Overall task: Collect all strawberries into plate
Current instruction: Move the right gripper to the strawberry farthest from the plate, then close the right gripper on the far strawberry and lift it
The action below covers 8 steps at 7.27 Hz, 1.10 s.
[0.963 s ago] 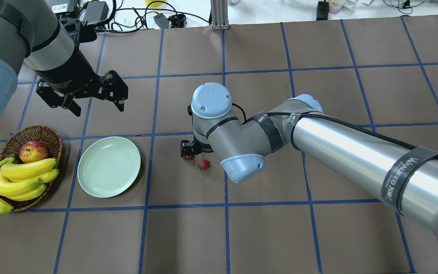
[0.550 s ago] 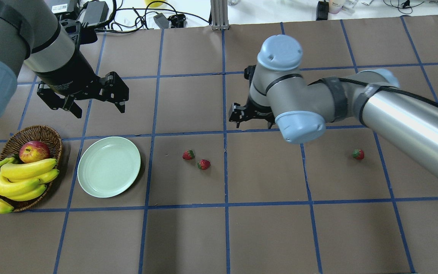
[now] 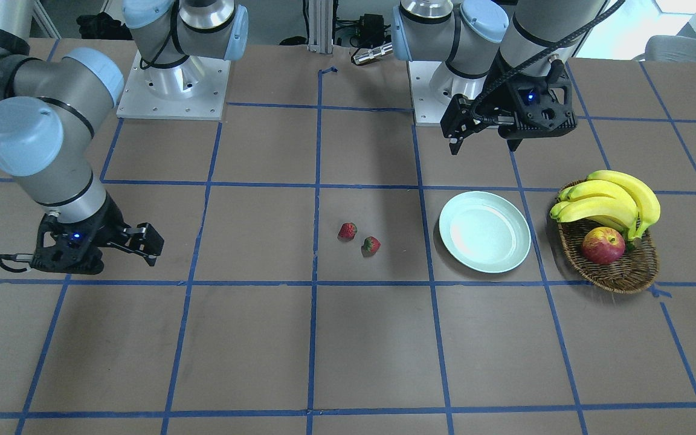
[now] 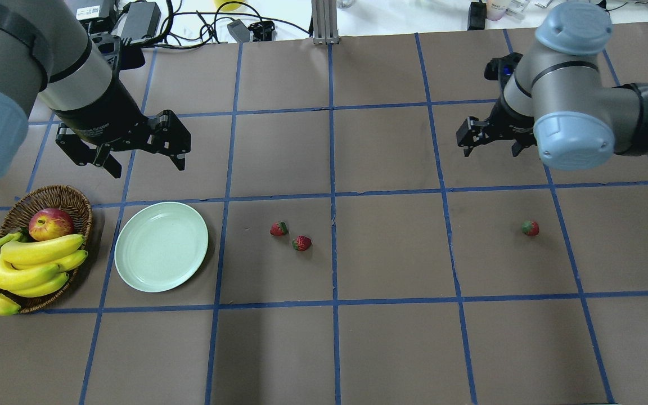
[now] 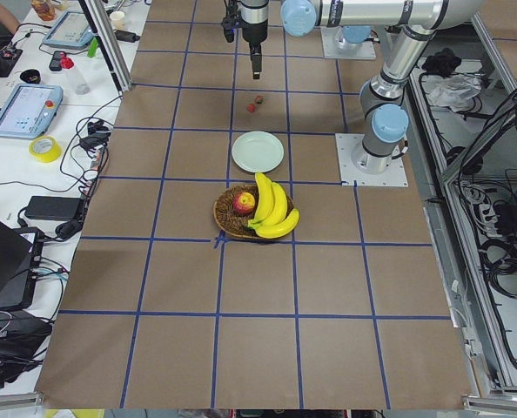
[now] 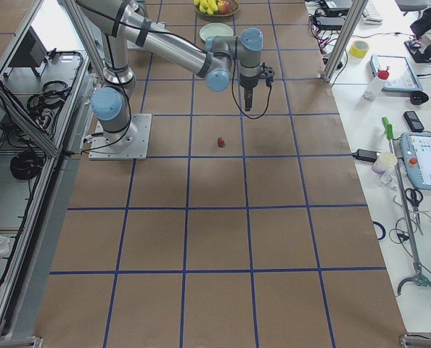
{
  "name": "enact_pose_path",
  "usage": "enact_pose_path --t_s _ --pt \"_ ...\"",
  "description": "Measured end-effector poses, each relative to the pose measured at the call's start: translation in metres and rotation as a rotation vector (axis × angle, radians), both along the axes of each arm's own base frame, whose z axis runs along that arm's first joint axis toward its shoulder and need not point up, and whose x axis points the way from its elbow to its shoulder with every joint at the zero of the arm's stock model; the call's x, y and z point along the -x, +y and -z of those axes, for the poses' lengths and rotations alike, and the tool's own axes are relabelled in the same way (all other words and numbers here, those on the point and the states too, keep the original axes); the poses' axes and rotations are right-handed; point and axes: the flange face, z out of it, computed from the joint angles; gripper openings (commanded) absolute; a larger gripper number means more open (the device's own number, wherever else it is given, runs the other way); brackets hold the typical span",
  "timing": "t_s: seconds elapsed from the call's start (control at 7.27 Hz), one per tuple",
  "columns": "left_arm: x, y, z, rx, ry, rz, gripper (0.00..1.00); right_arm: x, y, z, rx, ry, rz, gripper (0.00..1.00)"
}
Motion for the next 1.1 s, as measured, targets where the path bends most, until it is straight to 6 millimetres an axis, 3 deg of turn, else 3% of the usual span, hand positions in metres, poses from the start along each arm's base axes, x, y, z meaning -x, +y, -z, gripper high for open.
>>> enact_pose_path --t_s 0.28,0.41,0.55,0.83,0.96,1.1 --pt "0.0 0.0 0.006 -0.009 0.0 0.0 1.0 0.067 0.029 0.037 -0.079 -0.022 0.077 1.0" --pt "0.0 0.0 0.007 -0.008 -0.003 0.0 1.0 0.083 0.048 0.06 -0.113 -0.037 0.107 1.0" --pt "0.0 0.0 0.008 -0.01 -0.004 0.0 1.0 0.086 0.064 0.078 -0.124 -0.043 0.119 1.0" --pt "0.0 0.001 0.011 -0.017 -0.006 0.001 1.0 0.083 0.089 0.108 -0.153 -0.051 0.113 0.88" --pt "0.0 0.001 0.011 -0.017 -0.006 0.003 1.0 0.083 0.094 0.113 -0.161 -0.053 0.095 0.79" --pt "0.0 0.001 0.011 -0.015 -0.005 0.006 1.0 0.083 0.095 0.115 -0.16 -0.057 0.084 0.78"
